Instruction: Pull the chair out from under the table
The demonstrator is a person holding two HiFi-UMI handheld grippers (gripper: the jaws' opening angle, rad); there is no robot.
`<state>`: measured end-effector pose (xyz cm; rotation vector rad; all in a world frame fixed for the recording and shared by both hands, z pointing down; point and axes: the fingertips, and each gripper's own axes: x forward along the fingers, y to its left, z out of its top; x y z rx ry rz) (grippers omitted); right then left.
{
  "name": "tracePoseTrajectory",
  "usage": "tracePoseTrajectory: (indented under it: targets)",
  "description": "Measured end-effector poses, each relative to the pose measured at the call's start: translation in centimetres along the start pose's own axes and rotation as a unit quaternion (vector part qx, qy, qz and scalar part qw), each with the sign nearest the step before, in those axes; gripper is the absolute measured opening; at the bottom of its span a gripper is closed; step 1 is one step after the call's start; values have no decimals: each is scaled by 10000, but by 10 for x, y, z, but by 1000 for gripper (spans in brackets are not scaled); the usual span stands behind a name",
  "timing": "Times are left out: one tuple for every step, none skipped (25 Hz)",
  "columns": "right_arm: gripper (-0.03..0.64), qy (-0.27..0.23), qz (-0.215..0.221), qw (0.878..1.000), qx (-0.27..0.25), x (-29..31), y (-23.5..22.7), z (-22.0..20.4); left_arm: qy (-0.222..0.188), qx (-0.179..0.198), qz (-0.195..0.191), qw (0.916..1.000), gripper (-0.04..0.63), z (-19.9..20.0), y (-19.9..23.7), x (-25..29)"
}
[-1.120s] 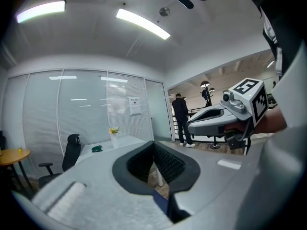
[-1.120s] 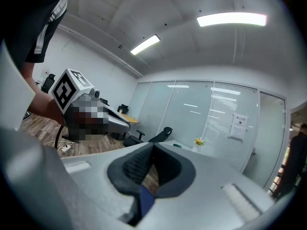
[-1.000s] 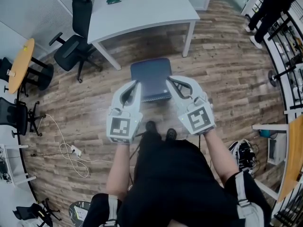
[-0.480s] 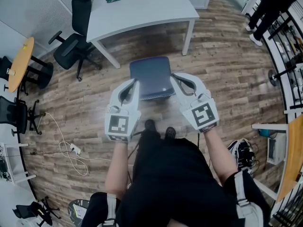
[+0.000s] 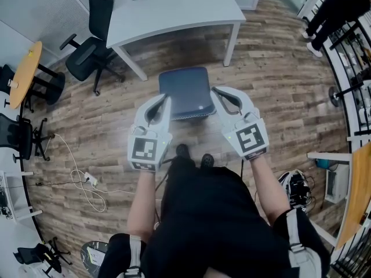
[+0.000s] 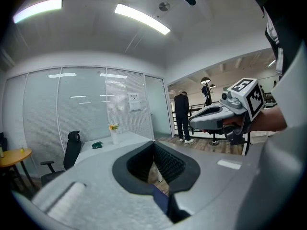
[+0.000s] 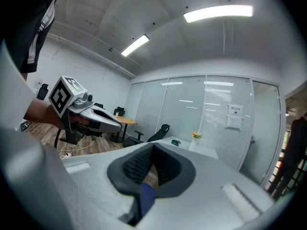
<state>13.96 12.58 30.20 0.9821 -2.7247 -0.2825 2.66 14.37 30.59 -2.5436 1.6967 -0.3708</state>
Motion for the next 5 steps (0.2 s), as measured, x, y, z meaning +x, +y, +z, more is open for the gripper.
tracePoseTrajectory:
  targets:
    - [0, 5, 2, 10000, -8, 0, 0, 0, 4, 1, 0, 10000, 11, 0, 0, 0]
    - [0, 18, 6, 10000, -8, 0, -1, 0, 3, 5, 0, 10000, 11, 1, 0, 0]
    - [0, 30, 10, 10000, -5, 0, -1, 0, 1, 9, 1, 10000, 11, 2, 0, 1]
    - [0, 40, 13, 10000, -4, -1, -2, 0, -2, 13, 2, 10000, 11, 2, 0, 2]
    - [0, 48, 15, 10000, -3, -1, -3, 0, -4, 17, 4, 10000, 11, 3, 0, 2]
